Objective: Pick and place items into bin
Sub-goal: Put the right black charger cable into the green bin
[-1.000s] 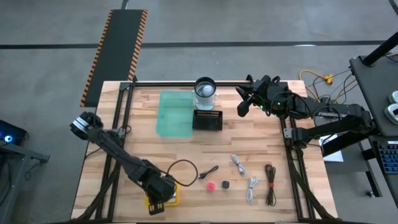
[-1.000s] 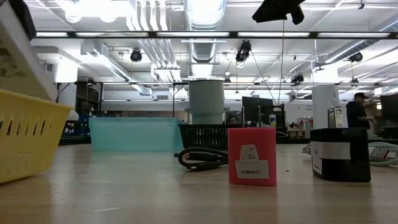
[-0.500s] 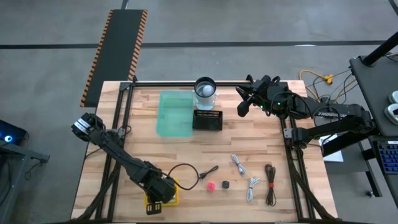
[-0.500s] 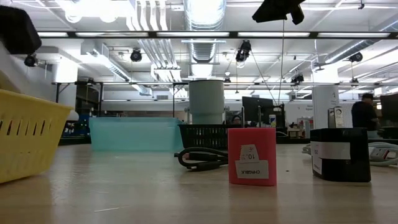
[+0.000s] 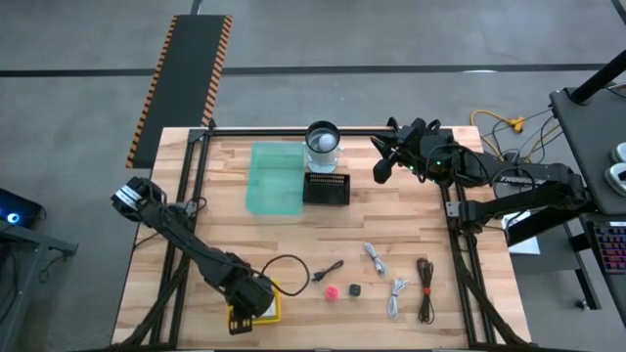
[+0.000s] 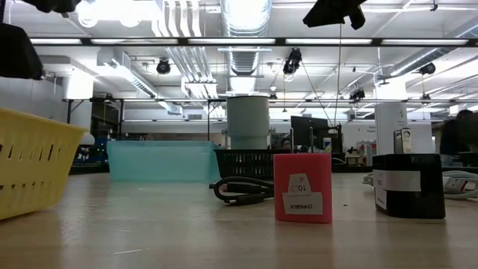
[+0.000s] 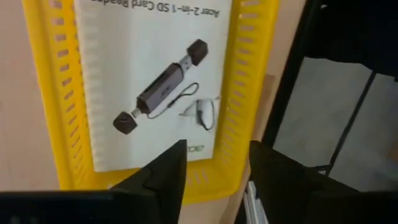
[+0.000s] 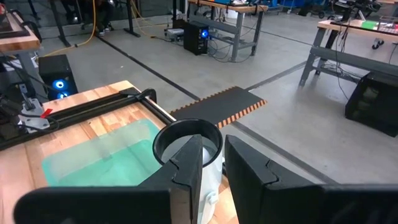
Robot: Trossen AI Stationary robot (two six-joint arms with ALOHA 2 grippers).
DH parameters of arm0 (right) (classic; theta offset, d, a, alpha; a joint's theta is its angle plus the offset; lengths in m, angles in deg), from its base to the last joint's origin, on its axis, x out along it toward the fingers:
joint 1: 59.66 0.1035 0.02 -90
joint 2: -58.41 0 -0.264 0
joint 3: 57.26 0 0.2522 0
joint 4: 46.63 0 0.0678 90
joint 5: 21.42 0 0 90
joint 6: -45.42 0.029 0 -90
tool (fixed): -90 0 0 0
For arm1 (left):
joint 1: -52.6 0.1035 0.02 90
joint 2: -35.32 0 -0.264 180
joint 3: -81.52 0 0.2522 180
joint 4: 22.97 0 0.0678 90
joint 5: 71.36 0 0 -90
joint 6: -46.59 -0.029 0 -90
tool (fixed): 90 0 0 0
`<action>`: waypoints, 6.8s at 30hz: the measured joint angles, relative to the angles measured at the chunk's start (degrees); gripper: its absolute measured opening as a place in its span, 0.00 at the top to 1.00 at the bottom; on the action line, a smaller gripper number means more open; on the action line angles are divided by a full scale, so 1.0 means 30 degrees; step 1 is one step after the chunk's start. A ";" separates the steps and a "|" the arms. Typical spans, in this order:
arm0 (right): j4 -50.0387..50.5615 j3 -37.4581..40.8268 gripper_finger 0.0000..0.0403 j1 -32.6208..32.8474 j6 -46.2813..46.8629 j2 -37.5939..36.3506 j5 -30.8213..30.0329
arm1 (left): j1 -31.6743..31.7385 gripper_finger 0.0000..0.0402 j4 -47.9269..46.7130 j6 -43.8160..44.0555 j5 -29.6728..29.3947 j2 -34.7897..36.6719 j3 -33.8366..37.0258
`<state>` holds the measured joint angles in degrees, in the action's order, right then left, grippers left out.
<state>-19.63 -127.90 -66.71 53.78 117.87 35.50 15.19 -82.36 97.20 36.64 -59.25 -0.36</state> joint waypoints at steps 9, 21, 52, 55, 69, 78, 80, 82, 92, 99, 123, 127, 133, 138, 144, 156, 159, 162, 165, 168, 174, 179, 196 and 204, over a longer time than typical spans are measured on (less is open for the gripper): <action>0.0025 0.0000 0.86 0.0007 0.0000 0.0000 0.0000 | 0.0241 0.56 -0.2295 0.1542 0.2915 0.1662 -0.0079; 0.0020 0.0000 0.86 0.0007 0.0339 0.0000 0.0000 | 0.2883 0.56 -0.1425 -0.2226 -0.4981 0.5084 0.0037; 0.9562 0.0000 0.47 0.0552 1.4209 -0.0044 1.0301 | 1.2145 0.56 0.3426 -1.1409 -0.6048 0.5262 0.0160; 1.1974 0.0000 0.44 0.0660 1.6521 -0.0044 1.1113 | 1.2349 0.56 0.3322 -1.3254 -0.6070 0.5478 0.0162; 1.4940 0.0000 0.44 0.5695 2.7365 0.0645 1.1490 | 1.2736 0.56 0.3540 -1.8146 -0.8202 0.5923 0.0220; 1.7218 0.0000 0.44 1.0633 3.4115 0.3058 1.2328 | 1.2736 0.56 0.3419 -1.8954 -0.8991 0.5945 0.0303; 1.7320 0.0000 0.44 1.1321 3.4634 0.3632 1.2644 | 1.2736 0.56 0.3432 -1.9463 -0.8991 0.5945 0.0308; 1.7412 0.0000 0.44 1.1946 3.4897 0.4261 1.2700 | 1.2736 0.56 0.3437 -1.9670 -0.8986 0.5952 0.0308; 1.8468 0.0000 0.44 1.3697 3.5878 0.7562 1.4725 | 1.2736 0.56 0.3549 -2.0590 -0.8997 0.5952 0.0315; 1.8304 0.0007 0.44 1.3814 3.5949 0.9228 1.4585 | 1.2736 0.56 0.3512 -2.0634 -0.9041 0.5952 0.0329; 1.1755 0.4847 0.44 1.4396 3.6749 0.9884 1.4780 | 1.2736 0.56 0.3363 -2.0597 -0.9108 0.5952 0.0337; 1.1047 0.5122 0.48 1.4389 3.6761 0.9843 1.5160 | 1.2736 0.56 0.3351 -2.0597 -0.9108 0.5952 0.0337; 1.0775 0.5166 0.64 1.4382 3.6751 0.9620 1.5103 | 1.2736 0.56 0.3351 -2.0597 -0.9108 0.5952 0.0337; 1.0848 0.5231 0.85 1.4396 3.6950 0.9436 1.5215 | 1.2736 0.56 0.3366 -2.0547 -0.9108 0.5952 0.0337; 1.1103 0.5176 0.92 1.4440 3.7083 0.9146 1.5560 | 1.2736 0.56 0.3398 -2.0142 -0.9107 0.5952 0.0340; 1.1532 0.3940 0.92 1.4280 4.0098 0.6709 0.4626 | 1.2869 0.56 0.5201 -1.9407 -0.7272 0.5952 0.0404; 1.1497 0.3725 0.92 1.4158 4.0049 0.5701 0.2462 | 1.2860 0.56 0.6073 -1.8957 -0.6362 0.5952 0.0564; 1.1513 0.3456 0.92 1.4098 3.9218 0.4685 0.0788 | 1.2867 0.56 0.6383 -1.8875 -0.6018 0.5945 0.0636; 1.1494 0.3020 0.92 1.4098 3.7685 0.3735 -0.2309 | 1.2872 0.56 0.6791 -1.8666 -0.5866 0.5767 0.0643; 1.1236 0.2459 0.92 1.4096 3.5572 0.2974 -0.7116 | 1.3263 0.56 0.6735 -1.8499 -0.4137 0.5404 0.0646; 1.0931 0.1578 0.92 1.3728 3.1588 0.1470 -1.3109 | 1.4618 0.56 0.7835 -1.7035 0.0283 0.3659 0.0650; 0.9048 0.0891 0.92 1.3262 2.5926 0.1180 -1.4611 | 1.5076 0.56 1.2243 -1.4183 0.5694 0.1698 0.0628; 0.8894 0.0104 0.92 1.3202 2.3671 0.1428 -1.4615 | 1.4965 0.56 2.9570 -0.6462 0.6605 -0.3201 0.0036; 0.8863 0.0036 0.92 1.3209 2.3680 0.1428 -1.4981 | 1.4900 0.56 2.9386 -0.5886 0.6604 -0.4457 -0.0420</action>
<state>6.96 -127.79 -27.08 124.82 122.15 -9.45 59.89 5.80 79.55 56.45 -72.62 -1.62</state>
